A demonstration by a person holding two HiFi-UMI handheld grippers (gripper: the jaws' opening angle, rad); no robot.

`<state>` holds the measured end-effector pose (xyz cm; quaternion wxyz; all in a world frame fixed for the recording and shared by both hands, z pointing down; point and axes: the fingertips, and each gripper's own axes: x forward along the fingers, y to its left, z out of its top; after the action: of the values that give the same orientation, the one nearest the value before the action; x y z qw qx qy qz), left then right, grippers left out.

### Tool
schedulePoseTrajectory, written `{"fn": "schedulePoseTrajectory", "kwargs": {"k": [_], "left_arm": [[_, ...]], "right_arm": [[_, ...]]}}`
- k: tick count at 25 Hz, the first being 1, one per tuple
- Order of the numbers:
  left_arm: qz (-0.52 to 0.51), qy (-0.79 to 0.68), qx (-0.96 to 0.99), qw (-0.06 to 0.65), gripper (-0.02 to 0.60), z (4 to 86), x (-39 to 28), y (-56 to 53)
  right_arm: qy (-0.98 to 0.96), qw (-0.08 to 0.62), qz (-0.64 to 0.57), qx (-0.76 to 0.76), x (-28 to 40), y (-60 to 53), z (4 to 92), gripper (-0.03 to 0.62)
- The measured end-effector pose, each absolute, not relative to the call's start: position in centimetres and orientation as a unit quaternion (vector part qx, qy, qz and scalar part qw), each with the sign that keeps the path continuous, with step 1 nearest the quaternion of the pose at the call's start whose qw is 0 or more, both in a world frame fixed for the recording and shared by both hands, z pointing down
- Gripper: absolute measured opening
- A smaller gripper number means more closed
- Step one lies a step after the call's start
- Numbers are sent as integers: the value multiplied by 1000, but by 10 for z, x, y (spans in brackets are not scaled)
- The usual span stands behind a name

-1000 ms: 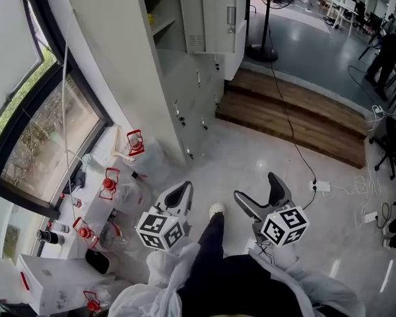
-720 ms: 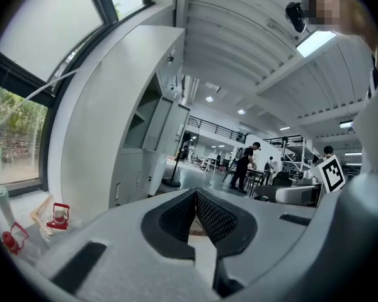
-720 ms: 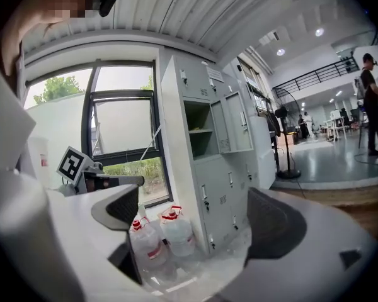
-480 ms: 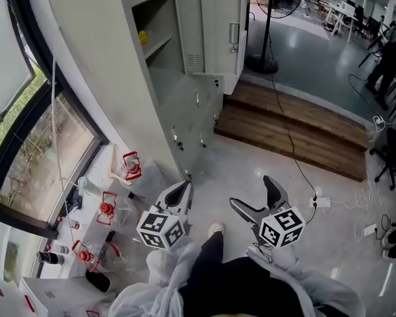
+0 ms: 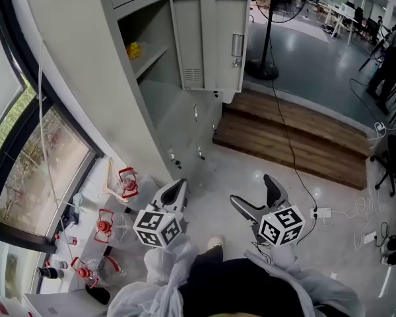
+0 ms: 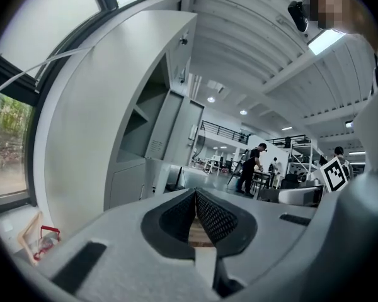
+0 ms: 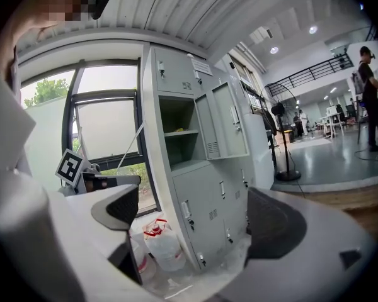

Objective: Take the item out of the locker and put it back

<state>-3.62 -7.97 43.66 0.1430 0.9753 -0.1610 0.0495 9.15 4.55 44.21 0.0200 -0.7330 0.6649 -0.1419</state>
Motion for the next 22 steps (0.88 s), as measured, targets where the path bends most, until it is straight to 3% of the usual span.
{"fn": "schedulePoseTrajectory", "kwargs": {"k": [11, 22], "left_arm": [[46, -157, 977, 135, 8, 438, 8, -145], [57, -164, 975, 138, 8, 446, 7, -157]], "right_arm": [[672, 15, -137, -728, 132, -18, 445, 538], [687, 21, -144, -712, 129, -42, 442, 538]]}}
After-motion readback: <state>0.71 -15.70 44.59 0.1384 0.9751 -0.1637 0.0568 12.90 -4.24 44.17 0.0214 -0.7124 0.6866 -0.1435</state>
